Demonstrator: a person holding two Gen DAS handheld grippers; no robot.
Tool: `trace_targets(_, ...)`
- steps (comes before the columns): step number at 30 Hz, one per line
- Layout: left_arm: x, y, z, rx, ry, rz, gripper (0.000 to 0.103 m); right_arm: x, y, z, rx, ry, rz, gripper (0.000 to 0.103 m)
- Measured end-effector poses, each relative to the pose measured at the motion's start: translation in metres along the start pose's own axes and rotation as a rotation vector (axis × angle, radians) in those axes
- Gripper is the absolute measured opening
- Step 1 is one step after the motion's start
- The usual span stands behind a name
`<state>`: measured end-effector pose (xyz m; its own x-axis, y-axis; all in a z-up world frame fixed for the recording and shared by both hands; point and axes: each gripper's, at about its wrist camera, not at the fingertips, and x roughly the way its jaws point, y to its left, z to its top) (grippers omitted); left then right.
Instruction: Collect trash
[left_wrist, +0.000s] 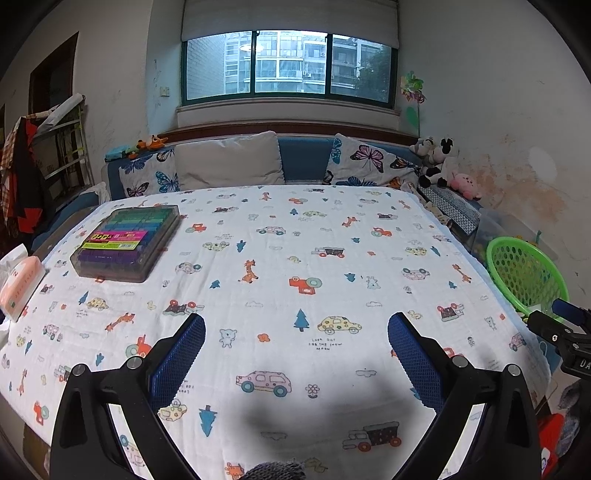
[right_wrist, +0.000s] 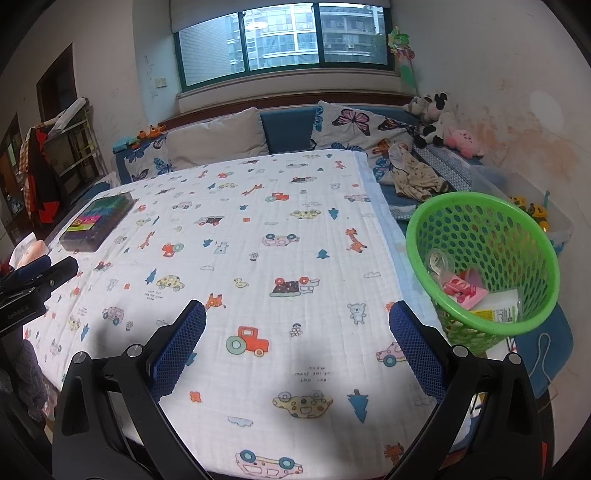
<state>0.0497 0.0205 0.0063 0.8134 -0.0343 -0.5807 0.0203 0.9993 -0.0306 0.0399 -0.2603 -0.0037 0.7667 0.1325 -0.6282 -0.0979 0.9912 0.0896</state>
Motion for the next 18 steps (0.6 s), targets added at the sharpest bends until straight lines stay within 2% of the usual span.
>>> trace_targets(18,-0.0016,-0.0019,0.0004,-0.002,0.003,0.001,0.096,0.0035,0.0009,-0.0008,-0.002,0.007,0.009,0.099)
